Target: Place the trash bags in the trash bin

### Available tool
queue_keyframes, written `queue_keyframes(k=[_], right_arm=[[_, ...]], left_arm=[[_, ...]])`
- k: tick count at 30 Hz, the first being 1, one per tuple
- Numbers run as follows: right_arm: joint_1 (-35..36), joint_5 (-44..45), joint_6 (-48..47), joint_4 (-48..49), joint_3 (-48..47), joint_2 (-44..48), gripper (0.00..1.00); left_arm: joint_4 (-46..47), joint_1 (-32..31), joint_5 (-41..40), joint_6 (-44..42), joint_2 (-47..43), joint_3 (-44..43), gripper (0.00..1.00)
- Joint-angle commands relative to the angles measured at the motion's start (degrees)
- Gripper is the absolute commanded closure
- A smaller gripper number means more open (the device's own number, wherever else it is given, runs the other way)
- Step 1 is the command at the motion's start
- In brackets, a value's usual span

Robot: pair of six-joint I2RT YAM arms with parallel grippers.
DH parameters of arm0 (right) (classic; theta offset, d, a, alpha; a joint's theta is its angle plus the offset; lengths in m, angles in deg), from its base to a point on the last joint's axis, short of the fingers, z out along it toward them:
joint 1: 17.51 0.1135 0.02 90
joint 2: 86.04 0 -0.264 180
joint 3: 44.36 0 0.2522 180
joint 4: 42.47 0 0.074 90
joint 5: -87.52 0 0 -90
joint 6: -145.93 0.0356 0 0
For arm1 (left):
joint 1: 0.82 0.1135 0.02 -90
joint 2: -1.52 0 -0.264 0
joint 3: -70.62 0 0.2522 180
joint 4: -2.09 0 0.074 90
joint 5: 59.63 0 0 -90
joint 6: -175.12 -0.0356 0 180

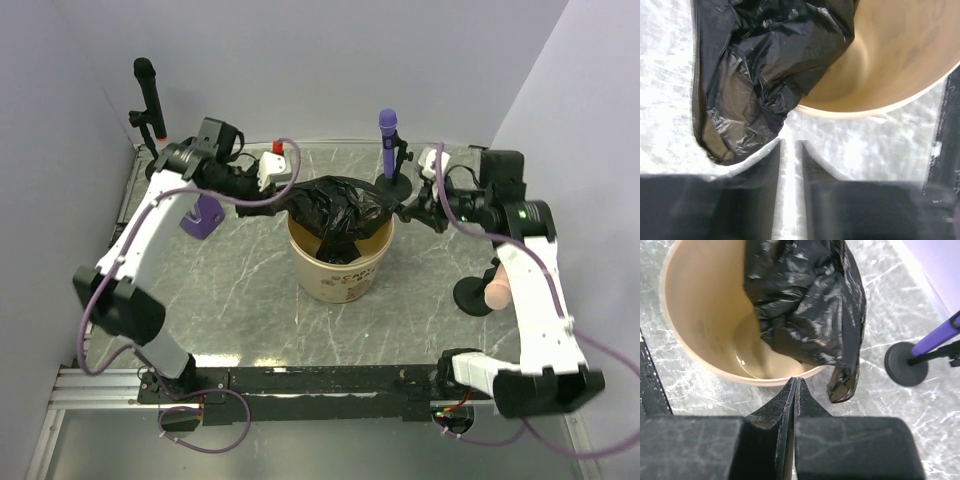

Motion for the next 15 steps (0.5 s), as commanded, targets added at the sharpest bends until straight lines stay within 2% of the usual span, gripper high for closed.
queue_keyframes(k=[1,2,4,5,7,11,15], right_arm=[[0.5,0.1,-0.6,4.1,3.3,2.6,1.00],[0.7,0.3,0.8,5.7,3.3,2.0,1.00],[2.0,0.6,3.6,8.4,2.5,-0.1,0.66],[3.4,1.6,4.5,9.4,2.0,-1.4,0.56],[6.3,4.5,6.2,10.9,1.2,-4.0,0.51],[10.1,8.9,10.1,16.3,1.4,-7.5,0.49],[11.3,10.4,11.7,18.2,-0.5,-10.5,0.49]], left_arm=[[14.1,-0.2,0.3,4.3,-5.9,5.6,0.51],[14.9,-0.5,0.2,4.3,-5.3,5.4,0.44],[13.3,-0.7,1.3,4.1,-2.9,2.8,0.41],[12.3,-0.8,1.8,4.6,-1.7,1.4,0.41],[11.4,-1.3,2.0,5.9,0.9,-0.8,0.41],[11.2,-1.8,2.1,6.7,3.3,-2.0,0.46],[10.1,-2.6,1.0,5.4,3.9,-1.6,0.60]])
